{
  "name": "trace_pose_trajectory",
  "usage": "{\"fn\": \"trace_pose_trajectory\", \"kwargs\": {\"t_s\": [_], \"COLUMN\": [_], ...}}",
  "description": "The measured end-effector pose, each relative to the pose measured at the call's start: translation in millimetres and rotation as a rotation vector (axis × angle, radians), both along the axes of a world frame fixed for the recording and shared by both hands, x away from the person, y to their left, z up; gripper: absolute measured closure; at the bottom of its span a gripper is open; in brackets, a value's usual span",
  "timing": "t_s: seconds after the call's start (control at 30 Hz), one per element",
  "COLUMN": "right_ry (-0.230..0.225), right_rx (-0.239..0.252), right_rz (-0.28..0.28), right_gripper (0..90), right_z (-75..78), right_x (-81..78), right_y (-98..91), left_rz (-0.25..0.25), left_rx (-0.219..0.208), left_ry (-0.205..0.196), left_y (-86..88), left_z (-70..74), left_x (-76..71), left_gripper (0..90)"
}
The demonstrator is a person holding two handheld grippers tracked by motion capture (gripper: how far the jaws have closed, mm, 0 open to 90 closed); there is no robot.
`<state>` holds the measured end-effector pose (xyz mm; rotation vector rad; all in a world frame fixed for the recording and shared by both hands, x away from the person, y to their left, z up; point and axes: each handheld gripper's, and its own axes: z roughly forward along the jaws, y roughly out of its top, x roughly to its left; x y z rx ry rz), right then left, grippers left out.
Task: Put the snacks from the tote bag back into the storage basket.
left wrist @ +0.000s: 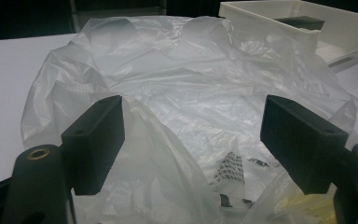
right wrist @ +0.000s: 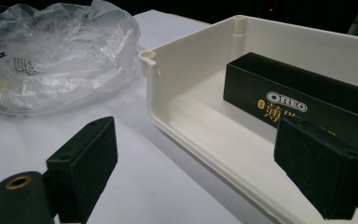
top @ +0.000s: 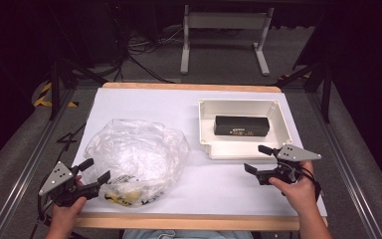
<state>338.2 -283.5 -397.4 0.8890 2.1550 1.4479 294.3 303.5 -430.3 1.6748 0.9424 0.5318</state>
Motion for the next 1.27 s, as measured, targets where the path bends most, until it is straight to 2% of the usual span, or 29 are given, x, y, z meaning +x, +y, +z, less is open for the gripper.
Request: {"fn": "trace_pose_trajectory", "kwargs": {"t_s": [0.1, 0.33, 0.57, 0.67, 0.9, 1.03, 1.27], "right_ry": [-0.001, 0.003, 0.050, 0.081, 0.151, 0.167, 0.150], "right_rx": [-0.001, -0.045, -0.078, -0.136, -0.194, -0.205, -0.186], "right_rz": [0.002, 0.011, 0.004, -0.016, -0.019, -0.018, -0.016], "right_gripper": [14.5, 12.7, 12.7, 12.8, 12.0, 12.0, 12.0], "right_z": [-6.0, -23.8, -34.9, -37.1, -42.9, -44.4, -42.1], "right_x": [-1.5, -0.3, 1.3, 2.6, 5.5, 6.6, 6.0], "right_y": [0.6, 5.2, 8.5, 11.1, 14.3, 15.6, 16.5], "left_rz": [-0.002, -0.015, -0.023, -0.028, -0.026, -0.028, -0.026], "left_rx": [-0.001, -0.006, -0.008, -0.004, -0.007, -0.007, -0.010], "left_ry": [0.000, 0.001, 0.006, 0.010, 0.012, 0.015, 0.012], "left_y": [-0.3, -0.1, -0.2, -0.8, -1.0, -1.1, -1.0], "left_z": [-0.1, -0.4, -0.5, -0.6, -1.1, -1.4, -1.3], "left_x": [0.0, 1.3, 2.0, 2.4, 3.2, 3.7, 4.1], "left_gripper": [22.7, 22.6, 22.5, 22.5, 22.5, 22.5, 22.5]}}
